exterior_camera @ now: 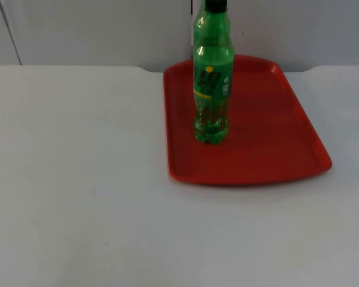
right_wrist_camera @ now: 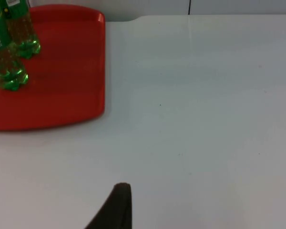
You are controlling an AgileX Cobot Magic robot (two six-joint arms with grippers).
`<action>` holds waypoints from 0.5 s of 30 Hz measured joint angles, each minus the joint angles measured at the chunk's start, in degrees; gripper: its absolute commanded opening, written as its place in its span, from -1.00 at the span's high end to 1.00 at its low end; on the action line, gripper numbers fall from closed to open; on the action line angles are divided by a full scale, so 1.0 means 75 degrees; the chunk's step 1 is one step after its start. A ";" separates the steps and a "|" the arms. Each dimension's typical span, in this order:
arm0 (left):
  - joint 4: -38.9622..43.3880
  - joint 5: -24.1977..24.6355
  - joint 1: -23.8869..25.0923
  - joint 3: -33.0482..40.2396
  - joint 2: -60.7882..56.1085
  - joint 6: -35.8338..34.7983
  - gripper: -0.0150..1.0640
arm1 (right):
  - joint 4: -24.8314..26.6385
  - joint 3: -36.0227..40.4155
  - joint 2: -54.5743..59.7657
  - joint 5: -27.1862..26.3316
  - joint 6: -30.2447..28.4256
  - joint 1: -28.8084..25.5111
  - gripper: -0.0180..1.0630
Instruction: Place the bottle upright on the tray.
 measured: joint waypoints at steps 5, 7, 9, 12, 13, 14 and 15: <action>0.0000 0.0000 0.0000 0.0000 0.0000 0.0000 -0.97 | 0.0000 0.0000 0.0000 0.0000 0.0029 0.0000 -0.85; 0.0000 0.0000 0.0000 0.0000 0.0000 0.0000 -0.97 | 0.0000 0.0000 0.0000 0.0000 0.0029 0.0000 -0.85; 0.0000 0.0000 0.0000 0.0000 0.0000 0.0000 -0.97 | 0.0000 0.0000 0.0000 0.0000 0.0029 0.0000 -0.85; 0.0000 0.0000 0.0000 0.0000 0.0000 0.0000 -0.97 | 0.0000 0.0000 0.0000 0.0000 0.0029 0.0000 -0.85; 0.0000 0.0000 0.0000 0.0000 0.0000 0.0000 -0.97 | 0.0000 0.0000 0.0000 0.0000 0.0029 0.0000 -0.85; 0.0000 0.0000 0.0000 0.0000 0.0000 0.0000 -0.97 | 0.0000 0.0000 0.0000 0.0000 0.0029 0.0000 -0.85; 0.0000 0.0000 0.0000 0.0000 0.0000 0.0000 -0.97 | 0.0000 0.0000 0.0000 0.0000 0.0029 0.0000 -0.85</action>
